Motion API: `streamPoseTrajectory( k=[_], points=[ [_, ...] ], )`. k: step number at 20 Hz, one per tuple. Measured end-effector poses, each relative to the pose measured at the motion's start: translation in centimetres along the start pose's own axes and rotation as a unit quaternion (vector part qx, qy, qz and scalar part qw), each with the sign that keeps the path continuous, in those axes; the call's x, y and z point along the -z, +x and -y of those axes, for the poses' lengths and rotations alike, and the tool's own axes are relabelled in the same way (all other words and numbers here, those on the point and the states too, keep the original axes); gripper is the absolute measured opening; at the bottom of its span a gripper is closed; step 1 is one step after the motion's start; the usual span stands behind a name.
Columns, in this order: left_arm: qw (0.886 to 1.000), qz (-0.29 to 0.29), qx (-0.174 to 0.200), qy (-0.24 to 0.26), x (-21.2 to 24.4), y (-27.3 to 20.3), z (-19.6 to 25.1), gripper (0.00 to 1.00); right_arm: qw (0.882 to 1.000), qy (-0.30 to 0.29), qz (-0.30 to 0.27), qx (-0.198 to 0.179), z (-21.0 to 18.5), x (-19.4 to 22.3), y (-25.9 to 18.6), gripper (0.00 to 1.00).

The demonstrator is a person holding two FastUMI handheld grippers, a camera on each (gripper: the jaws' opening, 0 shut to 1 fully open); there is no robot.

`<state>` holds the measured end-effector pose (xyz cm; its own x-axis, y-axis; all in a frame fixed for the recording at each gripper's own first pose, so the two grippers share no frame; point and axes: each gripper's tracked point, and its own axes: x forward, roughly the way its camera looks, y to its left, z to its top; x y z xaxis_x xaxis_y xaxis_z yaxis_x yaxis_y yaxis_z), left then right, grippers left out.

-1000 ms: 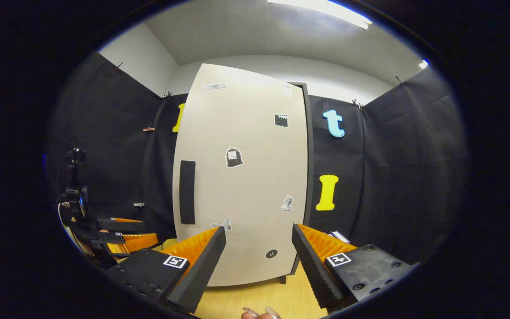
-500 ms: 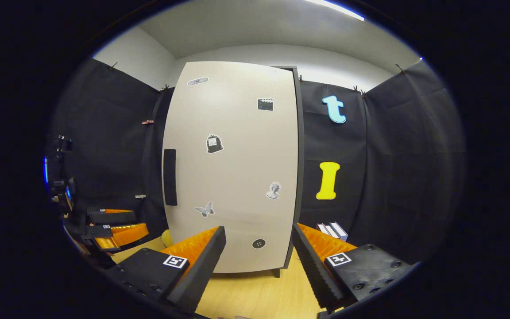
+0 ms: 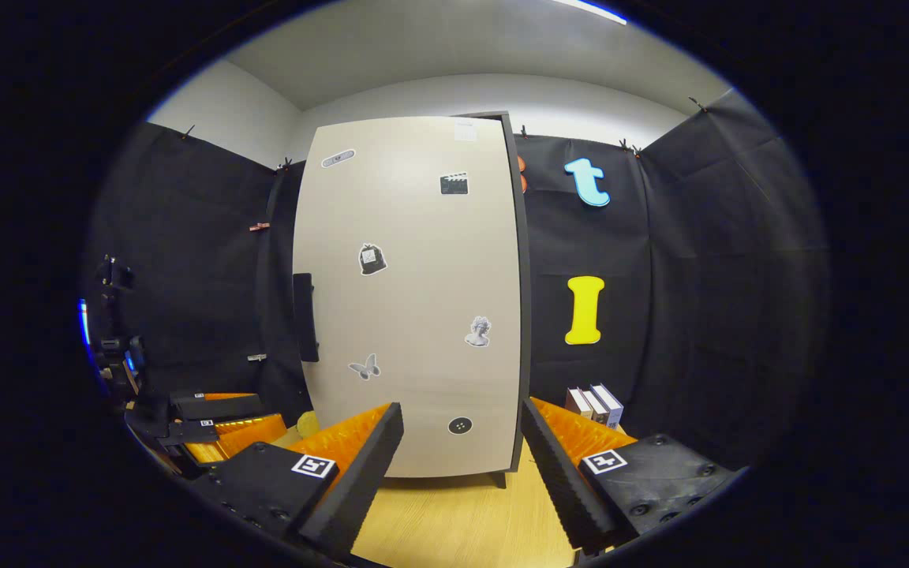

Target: Open the cabinet door with the right hand, grasp the bottle in the cabinet with the left hand and place it on the coaster, then close the cabinet door with the right hand.

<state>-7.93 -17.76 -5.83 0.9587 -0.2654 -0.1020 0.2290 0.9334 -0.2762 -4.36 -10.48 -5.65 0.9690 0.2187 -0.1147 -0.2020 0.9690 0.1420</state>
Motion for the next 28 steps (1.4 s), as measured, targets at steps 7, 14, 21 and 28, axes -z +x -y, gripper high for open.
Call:
streamPoseTrajectory(
  k=[7,14,21,28],
  points=[
    [1.0,0.005,0.006,0.022,-0.3,0.4,2.0,0.97,1.0,-0.001,0.006,-0.022,0.1,-0.2,-0.9,0.98],
    [0.999,0.015,0.002,0.043,-1.3,0.4,2.4,0.96,0.999,-0.012,0.004,-0.035,0.0,0.1,-1.1,0.98],
    [0.998,0.027,0.01,0.061,-2.6,0.7,3.0,0.99,0.999,-0.024,0.0,-0.039,-0.4,0.4,-0.9,0.97],
    [0.997,0.035,0.025,0.06,-3.5,0.5,4.0,0.96,0.999,-0.031,-0.006,-0.039,-0.6,0.9,-1.0,0.96]
  ],
)
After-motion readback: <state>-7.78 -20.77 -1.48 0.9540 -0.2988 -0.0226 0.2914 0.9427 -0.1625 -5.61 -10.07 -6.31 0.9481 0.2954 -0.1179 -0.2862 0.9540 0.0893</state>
